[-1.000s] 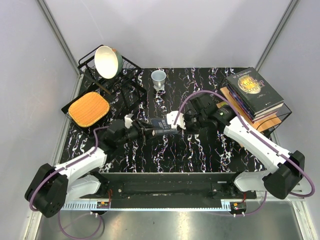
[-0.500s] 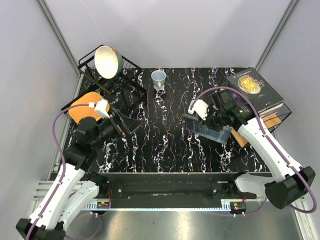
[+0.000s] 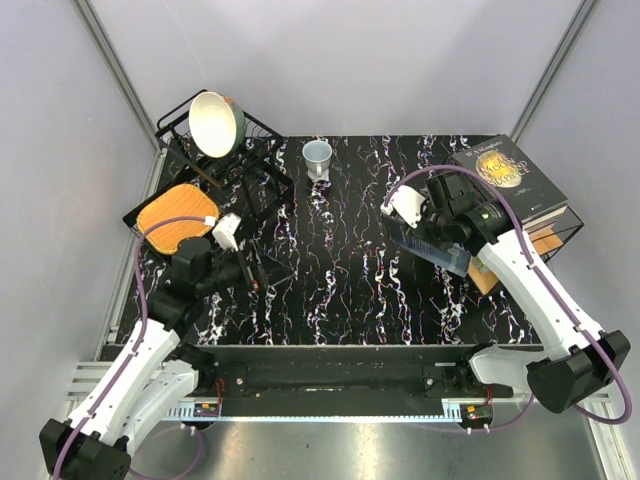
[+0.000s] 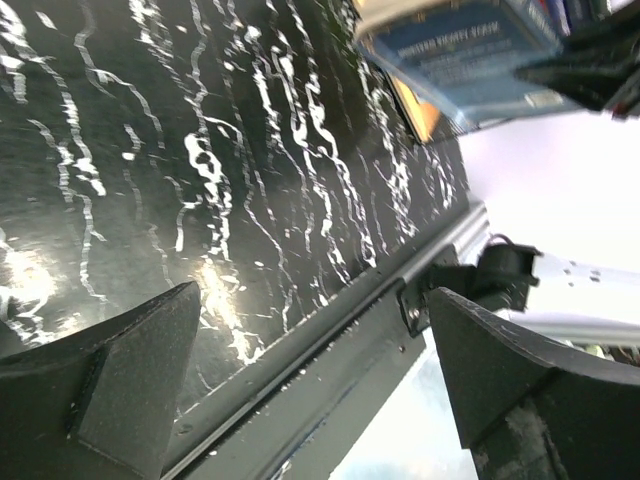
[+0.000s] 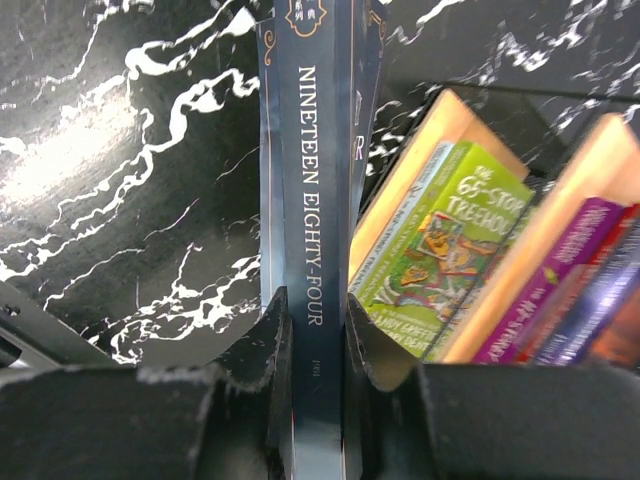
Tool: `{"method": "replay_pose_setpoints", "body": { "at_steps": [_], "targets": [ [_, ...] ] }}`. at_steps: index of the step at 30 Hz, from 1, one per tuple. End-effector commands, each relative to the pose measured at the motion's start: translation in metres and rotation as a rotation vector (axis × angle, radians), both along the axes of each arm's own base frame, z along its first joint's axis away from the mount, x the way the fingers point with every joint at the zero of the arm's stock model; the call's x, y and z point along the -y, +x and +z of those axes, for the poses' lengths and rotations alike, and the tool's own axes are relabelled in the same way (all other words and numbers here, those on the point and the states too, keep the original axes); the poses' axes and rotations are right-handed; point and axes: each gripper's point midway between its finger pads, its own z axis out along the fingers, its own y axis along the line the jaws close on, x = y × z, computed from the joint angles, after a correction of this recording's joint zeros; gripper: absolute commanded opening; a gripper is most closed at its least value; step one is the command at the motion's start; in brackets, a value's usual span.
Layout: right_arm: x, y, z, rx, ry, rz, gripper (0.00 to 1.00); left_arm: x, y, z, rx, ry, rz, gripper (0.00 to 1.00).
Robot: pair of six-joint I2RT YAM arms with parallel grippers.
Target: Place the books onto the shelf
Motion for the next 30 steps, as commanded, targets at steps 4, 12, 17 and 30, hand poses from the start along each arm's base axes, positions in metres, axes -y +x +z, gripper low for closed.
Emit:
{"method": "replay_pose_setpoints", "body": {
  "at_steps": [4,12,17,30],
  "targets": [
    [-0.009,0.035,0.110,0.300,0.084,0.015,0.00,0.015,0.001,0.016,0.048,-0.062,-0.095,0.99],
    [0.009,0.041,0.231,0.604,0.126,-0.050,0.00,0.011,0.000,0.022,0.079,-0.053,-0.076,0.99],
    [0.051,0.051,0.273,0.767,0.044,-0.200,0.00,0.008,-0.003,0.022,0.087,-0.041,-0.070,0.99],
    [0.175,0.072,0.280,0.870,-0.286,-0.443,0.00,0.002,-0.008,0.016,0.107,-0.008,-0.066,0.99]
  ]
}}
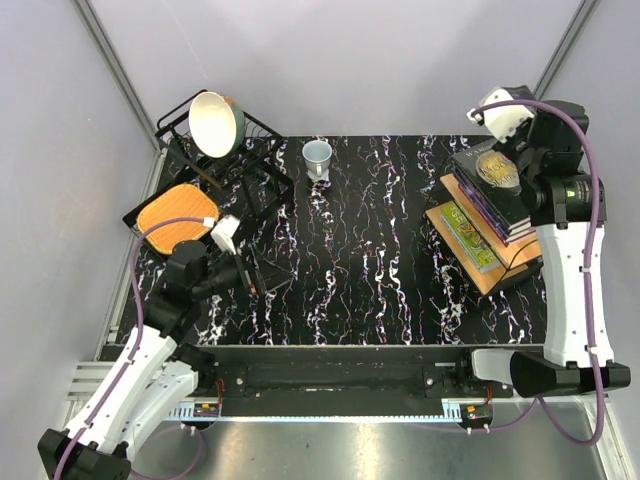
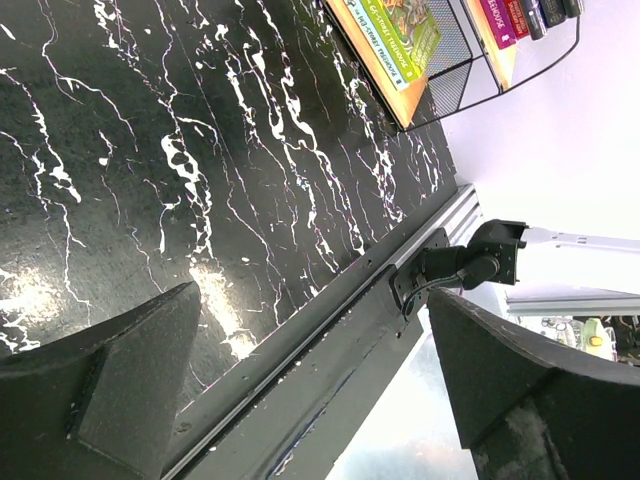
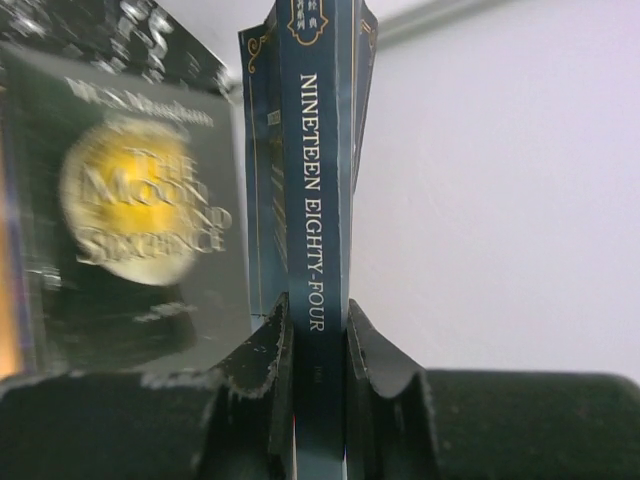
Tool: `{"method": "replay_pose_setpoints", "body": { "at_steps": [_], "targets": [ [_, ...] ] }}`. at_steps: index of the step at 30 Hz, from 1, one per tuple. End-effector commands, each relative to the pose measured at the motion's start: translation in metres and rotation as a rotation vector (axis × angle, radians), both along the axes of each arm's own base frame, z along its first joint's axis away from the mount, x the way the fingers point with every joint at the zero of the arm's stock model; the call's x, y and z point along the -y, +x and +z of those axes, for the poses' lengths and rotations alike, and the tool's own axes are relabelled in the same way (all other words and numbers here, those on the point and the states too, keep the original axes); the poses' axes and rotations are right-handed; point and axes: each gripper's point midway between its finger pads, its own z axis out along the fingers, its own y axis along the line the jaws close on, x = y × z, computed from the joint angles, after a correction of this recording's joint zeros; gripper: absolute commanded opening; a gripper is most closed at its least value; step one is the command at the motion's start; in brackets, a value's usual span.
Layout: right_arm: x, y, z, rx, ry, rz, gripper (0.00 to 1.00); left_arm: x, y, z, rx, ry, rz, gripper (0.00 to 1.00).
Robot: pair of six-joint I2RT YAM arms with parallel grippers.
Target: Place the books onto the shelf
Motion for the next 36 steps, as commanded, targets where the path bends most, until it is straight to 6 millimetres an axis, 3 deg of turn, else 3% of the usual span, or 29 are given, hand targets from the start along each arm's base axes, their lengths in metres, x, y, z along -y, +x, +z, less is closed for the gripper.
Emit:
{"method": "replay_pose_setpoints", "body": {
  "at_steps": [1,3,6,11,27,36],
  "targets": [
    [0.030,0.004,0.041,0.156,-0.146,-0.071,0.00,-0.002,0.002,0.006,0.060,0.008,-0.002,0.99],
    [0.031,0.005,0.035,0.150,-0.174,-0.068,0.00,-0.001,0.003,0.003,0.056,0.015,-0.004,0.99],
    [0.029,0.006,0.006,0.091,-0.173,-0.054,0.00,-0.001,0.004,0.001,0.055,0.018,-0.007,0.99],
    [0.029,0.001,-0.024,0.028,-0.180,-0.039,0.01,0.000,0.006,-0.003,0.049,0.022,-0.013,0.99],
    [0.003,-0.011,-0.102,-0.166,-0.048,0.079,0.30,0.003,0.009,-0.006,0.032,0.017,-0.019,0.99],
    [-0.002,-0.008,-0.117,-0.219,0.011,0.081,0.57,0.002,0.008,-0.007,0.031,0.019,-0.016,0.99]
  ]
}}
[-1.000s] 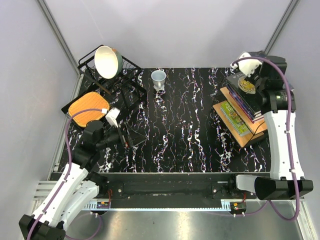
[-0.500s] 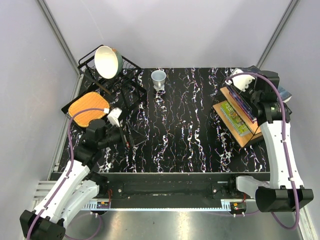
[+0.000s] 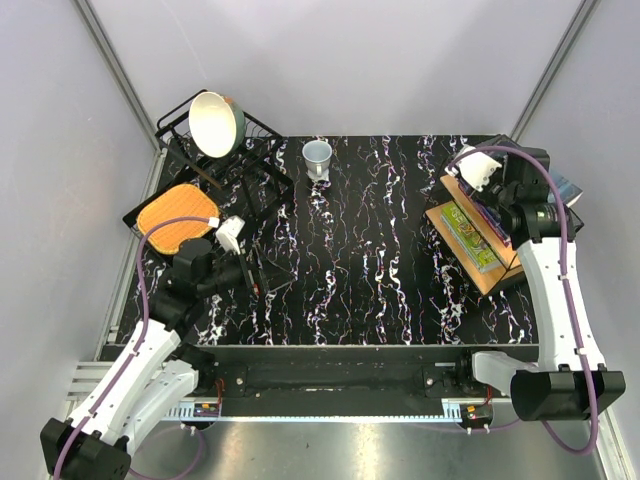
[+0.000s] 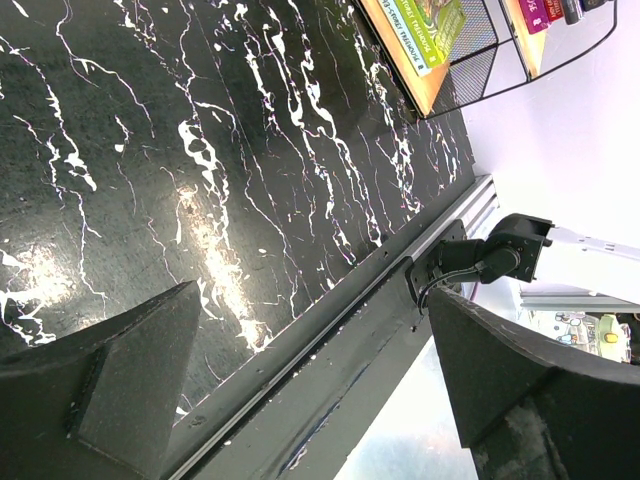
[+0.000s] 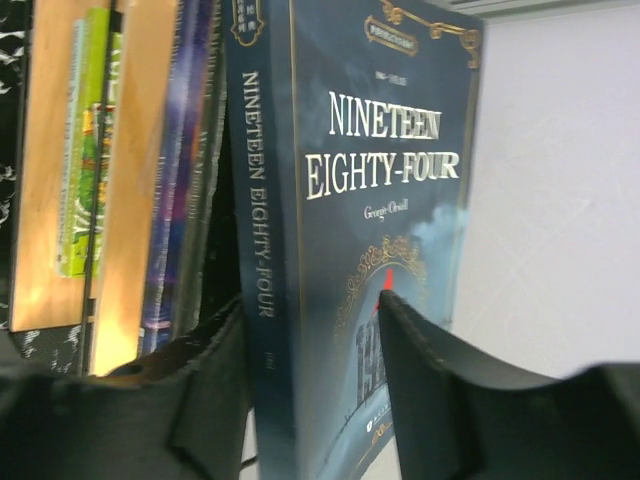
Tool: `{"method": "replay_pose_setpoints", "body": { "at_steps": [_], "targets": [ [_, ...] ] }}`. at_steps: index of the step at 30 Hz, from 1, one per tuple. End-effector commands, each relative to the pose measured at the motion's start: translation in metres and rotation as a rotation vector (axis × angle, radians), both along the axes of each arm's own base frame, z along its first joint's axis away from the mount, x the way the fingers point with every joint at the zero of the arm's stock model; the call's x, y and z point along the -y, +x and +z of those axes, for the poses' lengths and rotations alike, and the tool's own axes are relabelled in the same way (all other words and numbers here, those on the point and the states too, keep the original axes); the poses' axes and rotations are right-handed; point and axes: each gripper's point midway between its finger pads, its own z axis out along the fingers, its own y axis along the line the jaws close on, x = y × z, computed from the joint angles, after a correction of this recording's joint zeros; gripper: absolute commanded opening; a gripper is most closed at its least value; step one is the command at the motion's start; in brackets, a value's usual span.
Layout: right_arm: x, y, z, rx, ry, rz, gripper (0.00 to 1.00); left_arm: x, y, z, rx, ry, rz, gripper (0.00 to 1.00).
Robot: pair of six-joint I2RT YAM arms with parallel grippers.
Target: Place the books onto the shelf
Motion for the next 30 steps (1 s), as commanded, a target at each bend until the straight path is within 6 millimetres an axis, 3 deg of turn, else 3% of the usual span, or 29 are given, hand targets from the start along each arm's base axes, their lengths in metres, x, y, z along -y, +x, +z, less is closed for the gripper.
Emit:
{"method": "replay_pose_setpoints", "body": {
  "at_steps": [1,8,24,30],
  "targets": [
    [-0.008,0.004,0.009,0.031,0.066,0.001,0.60,0.002,0.004,0.010,0.056,-0.017,-0.008,0.99],
    [-0.018,0.004,0.009,-0.001,0.149,0.005,0.76,0.002,0.005,0.015,0.065,-0.023,-0.006,0.99],
    [-0.036,0.020,-0.002,-0.091,0.349,-0.065,0.78,0.000,0.000,0.016,0.078,-0.015,-0.013,0.99],
    [-0.040,0.026,-0.010,-0.129,0.390,-0.076,0.74,0.000,-0.001,0.012,0.078,-0.009,-0.019,0.99]
  ]
}}
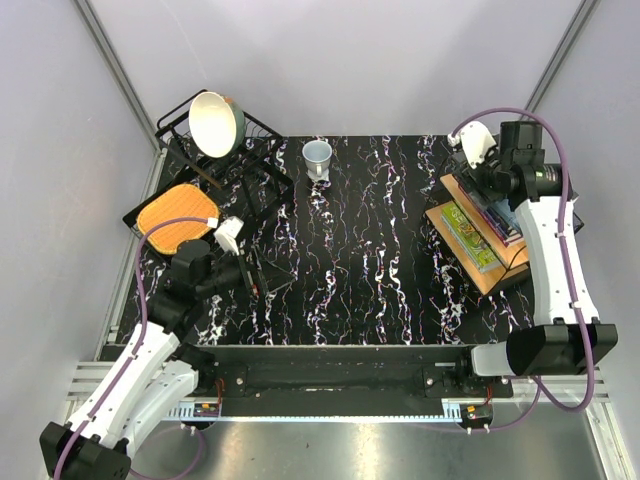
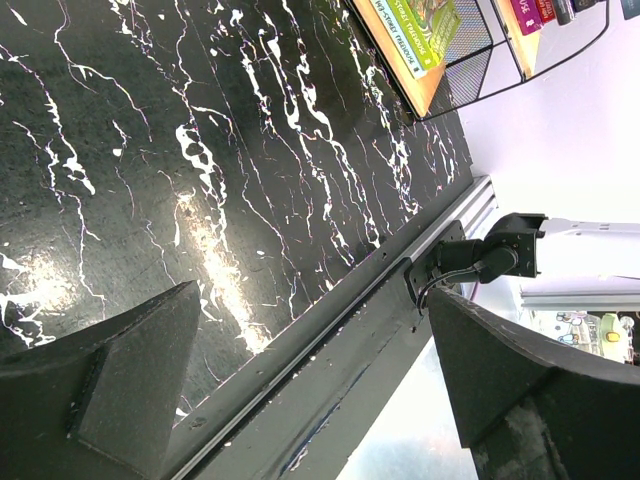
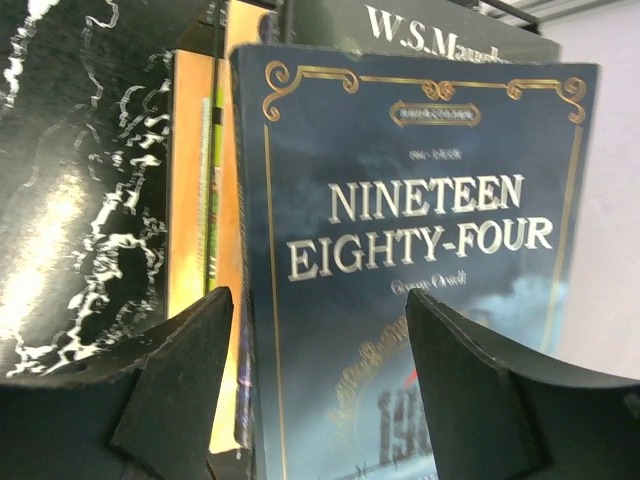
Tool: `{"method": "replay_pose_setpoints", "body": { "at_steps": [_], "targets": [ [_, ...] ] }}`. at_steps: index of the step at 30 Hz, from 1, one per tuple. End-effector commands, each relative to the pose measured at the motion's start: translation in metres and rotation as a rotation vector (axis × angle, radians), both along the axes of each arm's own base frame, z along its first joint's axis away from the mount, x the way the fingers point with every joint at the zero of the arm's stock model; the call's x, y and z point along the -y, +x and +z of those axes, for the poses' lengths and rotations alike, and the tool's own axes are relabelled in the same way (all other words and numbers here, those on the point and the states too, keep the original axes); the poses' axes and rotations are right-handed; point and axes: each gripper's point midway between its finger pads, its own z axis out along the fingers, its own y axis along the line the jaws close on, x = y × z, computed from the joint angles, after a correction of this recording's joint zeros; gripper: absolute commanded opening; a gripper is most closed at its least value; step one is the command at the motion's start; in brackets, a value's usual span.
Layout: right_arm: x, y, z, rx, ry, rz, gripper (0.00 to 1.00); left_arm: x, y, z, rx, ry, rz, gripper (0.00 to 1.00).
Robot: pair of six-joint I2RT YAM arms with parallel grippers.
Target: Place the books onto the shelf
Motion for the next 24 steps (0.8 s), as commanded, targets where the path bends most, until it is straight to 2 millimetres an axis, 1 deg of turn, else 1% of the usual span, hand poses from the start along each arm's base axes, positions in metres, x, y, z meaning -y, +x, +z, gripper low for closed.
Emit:
{"method": "replay_pose_setpoints", "body": {
  "at_steps": [1,2,3,4,5,10,12,16,24],
  "targets": [
    [-0.008,0.006,0.009,0.010,0.071,-0.009,0.73,0.000,0.001,0.008,0.060,-0.003,-0.017,0.99],
    [-0.009,0.007,0.008,0.005,0.078,-0.009,0.72,0.000,0.000,0.007,0.058,-0.003,-0.018,0.99],
    [0.000,0.008,0.005,-0.007,0.082,-0.039,0.70,0.000,0.000,0.006,0.058,-0.001,-0.020,0.99],
    [0.001,0.009,0.008,0.001,0.084,-0.043,0.69,0.000,-0.001,0.005,0.056,-0.001,-0.022,0.99],
    [-0.003,0.011,0.007,-0.003,0.101,-0.029,0.68,0.000,-0.001,0.006,0.057,-0.003,-0.022,0.99],
    [-0.004,0.022,0.011,0.005,0.115,-0.031,0.64,0.000,-0.001,0.007,0.063,0.000,-0.027,0.99],
    [-0.005,0.025,0.009,-0.003,0.122,-0.029,0.58,0.000,0.000,0.006,0.059,0.001,-0.025,0.99],
    [-0.008,0.029,0.008,-0.008,0.136,-0.015,0.56,0.000,0.000,0.005,0.059,0.002,-0.024,0.99],
    [-0.013,0.037,0.004,-0.023,0.152,0.014,0.55,0.001,0.001,0.003,0.055,0.003,-0.025,0.99]
  ]
}}
